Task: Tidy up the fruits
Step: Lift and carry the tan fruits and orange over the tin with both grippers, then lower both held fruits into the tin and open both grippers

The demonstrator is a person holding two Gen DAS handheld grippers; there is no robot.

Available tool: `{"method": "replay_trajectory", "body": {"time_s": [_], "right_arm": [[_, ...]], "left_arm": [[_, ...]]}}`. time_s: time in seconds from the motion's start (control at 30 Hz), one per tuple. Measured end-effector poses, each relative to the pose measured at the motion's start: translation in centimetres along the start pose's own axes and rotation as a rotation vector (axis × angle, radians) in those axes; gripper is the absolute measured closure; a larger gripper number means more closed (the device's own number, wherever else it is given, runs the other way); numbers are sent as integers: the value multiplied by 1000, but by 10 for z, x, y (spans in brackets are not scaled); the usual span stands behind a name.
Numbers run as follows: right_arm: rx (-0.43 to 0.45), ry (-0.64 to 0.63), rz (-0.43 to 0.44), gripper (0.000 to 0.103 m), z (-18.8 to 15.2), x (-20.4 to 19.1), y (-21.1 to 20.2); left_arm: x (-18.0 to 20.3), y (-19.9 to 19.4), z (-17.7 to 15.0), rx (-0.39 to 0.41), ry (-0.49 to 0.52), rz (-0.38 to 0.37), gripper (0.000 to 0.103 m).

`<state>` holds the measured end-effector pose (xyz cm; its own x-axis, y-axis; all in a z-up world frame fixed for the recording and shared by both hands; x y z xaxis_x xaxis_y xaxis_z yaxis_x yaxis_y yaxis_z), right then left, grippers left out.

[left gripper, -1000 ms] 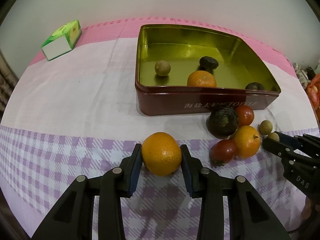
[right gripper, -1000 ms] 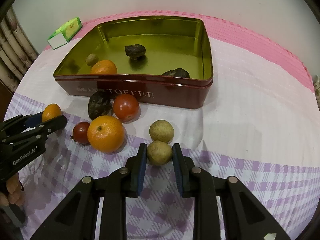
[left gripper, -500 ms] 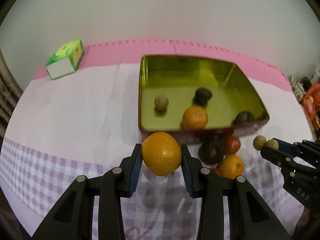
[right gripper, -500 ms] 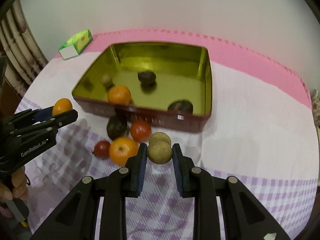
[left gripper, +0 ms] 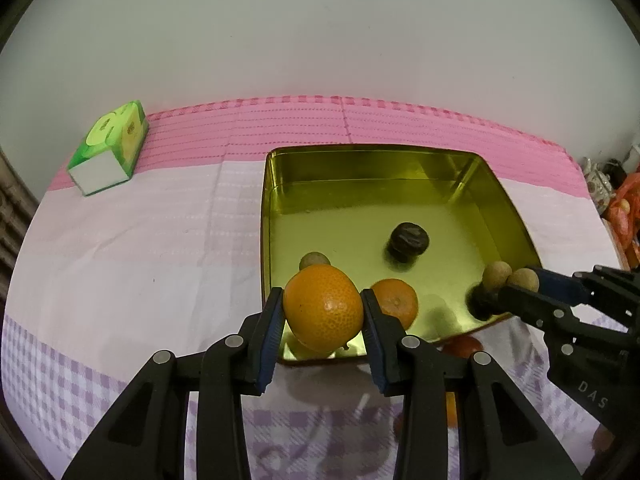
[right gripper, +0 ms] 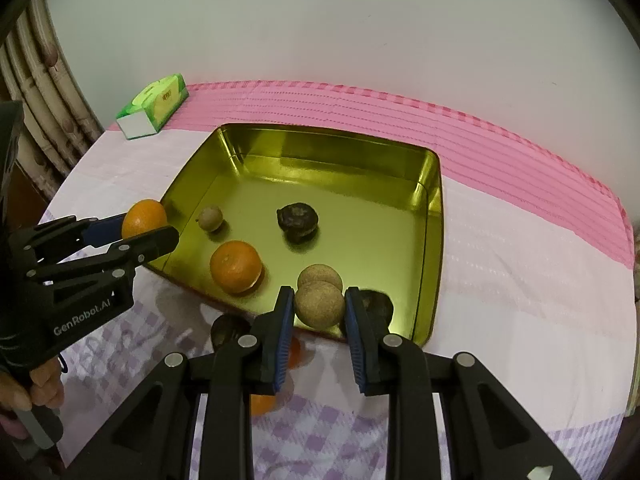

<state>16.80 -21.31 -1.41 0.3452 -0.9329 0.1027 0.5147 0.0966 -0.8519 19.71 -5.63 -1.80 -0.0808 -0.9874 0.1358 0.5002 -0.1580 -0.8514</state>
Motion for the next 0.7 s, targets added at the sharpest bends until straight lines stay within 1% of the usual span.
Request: {"method": "replay_trajectory", "body": {"time_s": [0.27, 0.4, 0.53, 0.57, 0.7], "right_arm": [[-28, 4, 10, 79, 10, 8, 24], [-41, -1, 13, 79, 12, 7, 33], [-56, 6, 17, 79, 11, 8, 42], [-59, 8, 17, 79, 11, 8, 43], [-66, 13, 16, 79, 10, 9, 48]], "left_arm": [[4, 23, 2, -32, 4, 15, 65], [7, 29, 0, -38, 15, 25, 65], [7, 38, -2, -63, 9, 31, 65], [8, 37, -3, -49, 16, 36, 65], [10, 39, -4, -51, 18, 42, 65]]}}
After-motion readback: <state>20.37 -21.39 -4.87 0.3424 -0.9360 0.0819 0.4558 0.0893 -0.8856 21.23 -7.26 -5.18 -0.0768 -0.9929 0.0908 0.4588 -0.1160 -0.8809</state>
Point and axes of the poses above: each gripper's, at about its wrist camera, not at the fingertips, and y roughly the way its jaws point, x to its right, z to its top, the point moved 1 cm from there along y, roughly the way its jaws point, and after that the axes turned 12 degrees about -y, right-handed, at the moved point
